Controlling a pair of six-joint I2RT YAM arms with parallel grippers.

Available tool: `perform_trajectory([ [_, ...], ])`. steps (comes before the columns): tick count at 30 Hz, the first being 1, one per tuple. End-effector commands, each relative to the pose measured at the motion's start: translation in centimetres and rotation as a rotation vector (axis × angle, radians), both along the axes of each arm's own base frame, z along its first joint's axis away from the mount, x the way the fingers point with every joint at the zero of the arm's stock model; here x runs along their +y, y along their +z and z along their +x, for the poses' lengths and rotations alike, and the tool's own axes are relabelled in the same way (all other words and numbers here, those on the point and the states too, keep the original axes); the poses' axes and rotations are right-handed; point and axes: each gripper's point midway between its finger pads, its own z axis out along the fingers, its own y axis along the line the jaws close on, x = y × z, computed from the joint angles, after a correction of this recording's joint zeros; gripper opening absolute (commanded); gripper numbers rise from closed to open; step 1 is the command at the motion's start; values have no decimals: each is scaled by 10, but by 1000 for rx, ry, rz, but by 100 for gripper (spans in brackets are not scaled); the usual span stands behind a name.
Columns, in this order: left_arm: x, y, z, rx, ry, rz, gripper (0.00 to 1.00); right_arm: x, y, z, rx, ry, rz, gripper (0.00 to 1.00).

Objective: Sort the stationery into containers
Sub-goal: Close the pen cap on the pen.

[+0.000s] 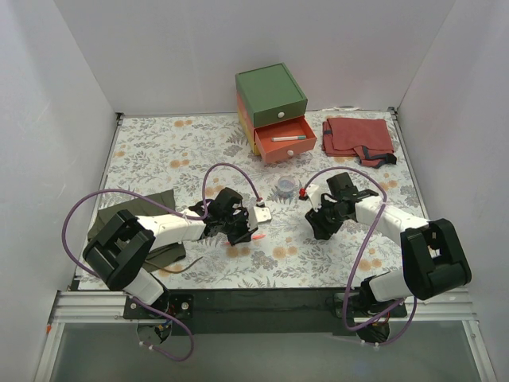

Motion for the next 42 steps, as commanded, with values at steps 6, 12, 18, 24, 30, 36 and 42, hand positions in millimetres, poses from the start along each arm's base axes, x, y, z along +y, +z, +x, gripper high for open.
perform_trajectory([
  [6, 49, -50, -33, 143, 35, 210, 0, 2, -8, 2, -36, 32, -56, 53],
  [12, 51, -51, -33, 145, 42, 213, 0, -7, -15, -3, -40, 40, -113, 52],
  [18, 50, -50, -30, 143, 49, 212, 0, -13, -17, -9, -32, 56, -137, 52],
  [24, 51, -53, -29, 148, 47, 216, 0, -19, -22, -18, -29, 73, -156, 52],
  [30, 50, -53, -28, 151, 48, 213, 0, -21, -26, -24, -18, 91, -157, 48],
  [36, 51, -52, -29, 150, 47, 211, 0, -19, -28, -31, -8, 120, -133, 17],
  [42, 43, -34, -17, 143, 58, 173, 0, -21, -16, -31, -39, 132, -138, 1],
])
